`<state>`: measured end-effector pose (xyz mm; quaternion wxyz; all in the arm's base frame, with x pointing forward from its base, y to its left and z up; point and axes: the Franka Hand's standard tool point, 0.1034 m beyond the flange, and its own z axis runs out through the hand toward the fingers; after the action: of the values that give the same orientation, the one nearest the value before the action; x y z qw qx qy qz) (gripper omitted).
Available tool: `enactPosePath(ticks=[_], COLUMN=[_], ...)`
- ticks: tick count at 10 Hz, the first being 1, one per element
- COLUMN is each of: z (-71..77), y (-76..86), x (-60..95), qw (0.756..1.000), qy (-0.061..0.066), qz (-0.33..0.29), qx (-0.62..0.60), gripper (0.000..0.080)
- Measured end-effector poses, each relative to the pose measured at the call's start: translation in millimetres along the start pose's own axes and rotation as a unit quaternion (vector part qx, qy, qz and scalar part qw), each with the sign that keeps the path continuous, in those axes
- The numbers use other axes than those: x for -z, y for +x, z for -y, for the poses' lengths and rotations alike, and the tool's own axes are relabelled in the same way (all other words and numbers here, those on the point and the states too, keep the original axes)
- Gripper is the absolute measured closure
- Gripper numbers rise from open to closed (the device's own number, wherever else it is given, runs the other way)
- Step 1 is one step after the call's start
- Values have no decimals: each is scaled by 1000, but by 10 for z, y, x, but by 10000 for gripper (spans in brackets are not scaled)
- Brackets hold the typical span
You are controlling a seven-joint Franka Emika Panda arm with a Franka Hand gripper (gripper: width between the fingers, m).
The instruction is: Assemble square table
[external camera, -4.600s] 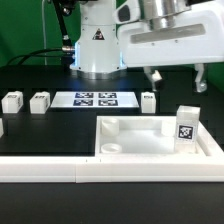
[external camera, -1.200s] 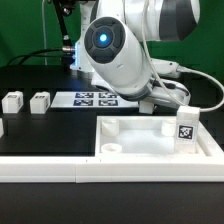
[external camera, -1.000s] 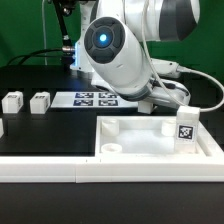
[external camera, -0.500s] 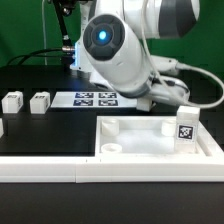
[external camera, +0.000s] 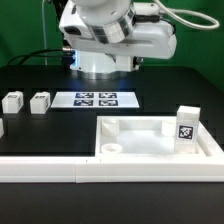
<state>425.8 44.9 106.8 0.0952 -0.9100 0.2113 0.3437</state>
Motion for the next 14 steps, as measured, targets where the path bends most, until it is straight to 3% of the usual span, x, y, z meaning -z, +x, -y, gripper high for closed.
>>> enactPosePath(ticks=[2,3,4,5,6,10,11,12,13,14], z=[29,22,49,68,114,248,332,384,478,597], y=[49,200,267,319,303,417,595,755,922,985], x=[76,393,798,1103,1159,1187,1204,1220,1402,1527], qw=[998,991,980,967,962,915,884,867,830,793], qy=[3,-13,-29,-47,-54,-17,1,10,24,34], qz=[-68,-129,-183,-234,-250,-388,-452,-485,-545,-595], qx=[15,42,70,91,97,114,117,115,116,123], gripper=[512,512,512,512,512,512,512,512,512,512])
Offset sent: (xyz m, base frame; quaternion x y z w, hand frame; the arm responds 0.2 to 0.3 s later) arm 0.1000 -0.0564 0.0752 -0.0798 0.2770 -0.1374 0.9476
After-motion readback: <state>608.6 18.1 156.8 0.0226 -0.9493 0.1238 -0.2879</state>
